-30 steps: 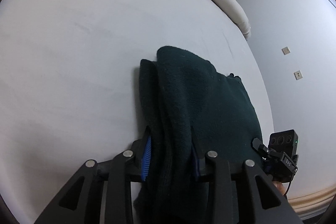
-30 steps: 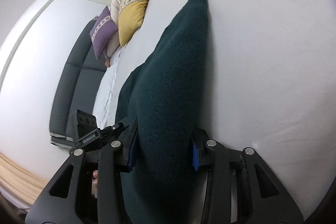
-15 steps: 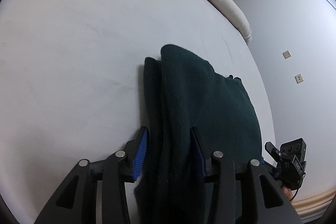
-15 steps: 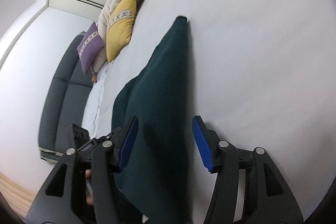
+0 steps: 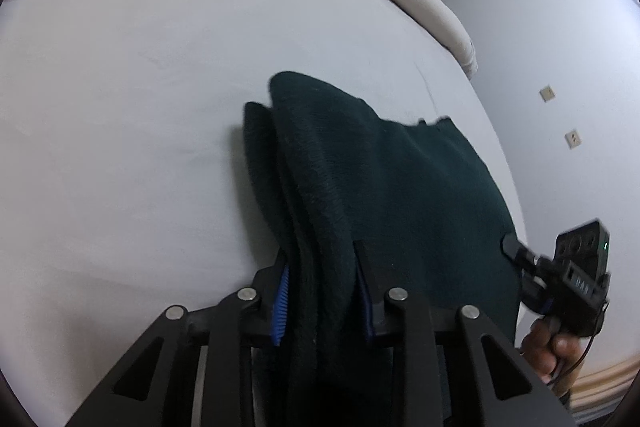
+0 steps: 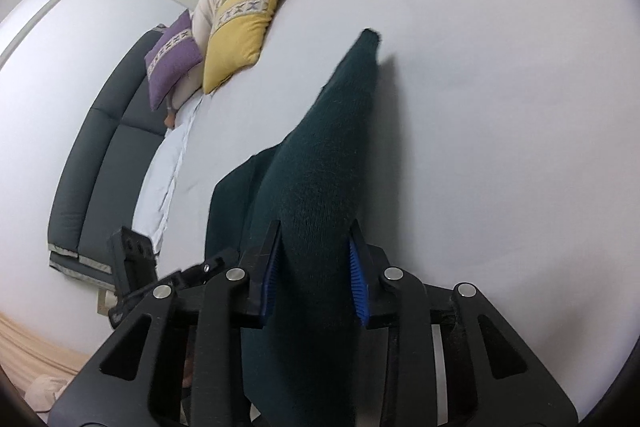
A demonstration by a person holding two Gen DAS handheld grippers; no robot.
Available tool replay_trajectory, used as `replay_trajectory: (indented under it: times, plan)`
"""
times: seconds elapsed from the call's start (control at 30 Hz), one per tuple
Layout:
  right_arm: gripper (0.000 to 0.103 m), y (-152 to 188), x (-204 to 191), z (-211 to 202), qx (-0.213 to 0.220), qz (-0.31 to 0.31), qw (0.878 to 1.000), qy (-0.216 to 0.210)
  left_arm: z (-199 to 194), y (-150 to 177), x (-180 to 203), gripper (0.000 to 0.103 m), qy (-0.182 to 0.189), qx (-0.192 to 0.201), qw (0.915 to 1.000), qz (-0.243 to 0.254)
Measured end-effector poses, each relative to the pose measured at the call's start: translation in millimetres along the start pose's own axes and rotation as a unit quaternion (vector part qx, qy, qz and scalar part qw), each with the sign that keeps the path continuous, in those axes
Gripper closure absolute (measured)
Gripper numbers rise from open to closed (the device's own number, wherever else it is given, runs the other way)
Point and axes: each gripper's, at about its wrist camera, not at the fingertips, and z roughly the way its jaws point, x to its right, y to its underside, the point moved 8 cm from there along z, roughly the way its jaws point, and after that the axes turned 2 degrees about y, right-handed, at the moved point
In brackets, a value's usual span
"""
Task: Fold small clothes
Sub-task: 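Open both grippers and lift them away from the folded sweater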
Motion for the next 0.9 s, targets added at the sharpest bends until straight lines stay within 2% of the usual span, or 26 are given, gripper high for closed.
replay_trajectory:
  times: [0.07,0.1,0.13,0.17,0.23,0.37,0.47,0.57,0.67,0.7,0.73,0.77,0.8,0.83,0.87,0.9]
  plan:
    - [0.075,3,21,8,-0.014,0.016,1.000,0.010,8,1,-5,0.070,-0.006,-0.003,1.0000,-0.002]
    - [0.075,7,32,13,-0.016,0.024,0.999,0.013,12,1,-9,0.069,0.008,-0.006,0.9998,-0.015]
    - [0.075,11,41,17,-0.011,0.040,0.999,-0.002,14,1,-11,0.068,0.019,-0.006,0.9994,-0.027]
    - [0.076,14,51,15,0.004,0.067,0.997,-0.040,14,0,-11,0.067,0.022,-0.006,0.9994,-0.027]
    - [0.076,15,53,13,0.013,0.072,0.996,-0.046,14,0,-9,0.067,0.015,-0.006,0.9998,-0.015]
    - [0.069,14,46,7,0.016,0.048,0.999,-0.009,10,-3,-7,0.065,0.017,0.001,0.9997,-0.018]
    - [0.065,16,44,-10,0.035,0.038,0.999,0.014,4,-2,-11,0.063,0.012,0.008,0.9997,-0.018]
    - [0.064,22,49,-38,0.067,0.011,0.996,0.061,-14,-5,-7,0.063,-0.014,0.034,0.9993,0.002]
    - [0.064,27,53,-74,0.096,-0.014,0.988,0.120,-39,-11,3,0.061,-0.051,0.075,0.9954,0.031]
    - [0.064,27,49,-82,0.104,-0.024,0.986,0.131,-49,-12,9,0.059,-0.066,0.091,0.9925,0.049]
    - [0.064,27,44,-91,0.113,-0.034,0.983,0.140,-59,-14,16,0.050,-0.082,0.108,0.9884,0.069]
    - [0.061,27,34,-102,0.127,-0.052,0.978,0.154,-73,-15,28,0.037,-0.108,0.136,0.9797,0.099]
    - [0.058,28,25,-111,0.140,-0.068,0.974,0.164,-85,-17,34,0.030,-0.126,0.158,0.9720,0.119]
    - [0.048,28,13,-119,0.154,-0.085,0.969,0.173,-97,-17,44,0.013,-0.144,0.187,0.9617,0.140]
    - [0.036,29,-4,-131,0.178,-0.112,0.960,0.183,-115,-16,57,0.000,-0.164,0.227,0.9462,0.162]
    - [0.031,28,-21,-137,0.194,-0.129,0.954,0.191,-127,-15,65,0.000,-0.173,0.253,0.9355,0.175]
